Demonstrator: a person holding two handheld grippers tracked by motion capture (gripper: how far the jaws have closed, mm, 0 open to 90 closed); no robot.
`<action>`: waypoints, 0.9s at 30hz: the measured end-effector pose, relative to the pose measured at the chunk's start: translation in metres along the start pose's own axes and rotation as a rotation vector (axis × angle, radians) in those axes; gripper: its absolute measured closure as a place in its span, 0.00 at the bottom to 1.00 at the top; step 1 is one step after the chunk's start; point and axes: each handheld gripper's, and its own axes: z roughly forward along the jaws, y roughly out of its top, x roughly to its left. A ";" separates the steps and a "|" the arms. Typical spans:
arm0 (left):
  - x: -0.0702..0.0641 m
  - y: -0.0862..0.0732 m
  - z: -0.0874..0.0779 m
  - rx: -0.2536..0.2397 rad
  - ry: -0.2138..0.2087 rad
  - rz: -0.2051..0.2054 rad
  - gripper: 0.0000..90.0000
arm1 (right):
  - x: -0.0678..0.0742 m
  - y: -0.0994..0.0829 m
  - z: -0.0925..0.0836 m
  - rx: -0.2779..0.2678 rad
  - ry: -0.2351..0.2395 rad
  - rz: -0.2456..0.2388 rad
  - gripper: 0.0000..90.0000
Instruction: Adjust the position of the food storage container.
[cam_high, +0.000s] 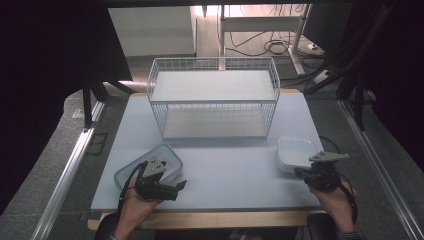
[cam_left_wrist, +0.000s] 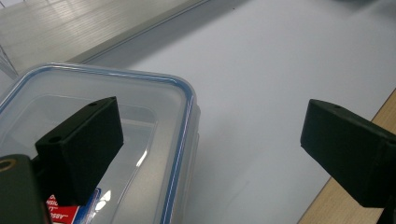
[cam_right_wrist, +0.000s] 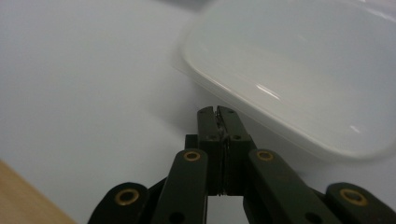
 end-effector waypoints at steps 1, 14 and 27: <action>0.000 0.000 0.000 -0.003 -0.001 -0.003 0.06 | 0.009 0.009 0.003 -0.016 0.016 -0.028 0.96; 0.002 0.001 -0.004 -0.022 0.008 -0.004 0.07 | 0.022 0.070 0.061 0.002 -0.069 -0.099 0.98; 0.004 0.001 -0.007 -0.025 0.024 -0.006 0.07 | -0.001 0.056 0.051 -0.002 -0.114 -0.053 0.99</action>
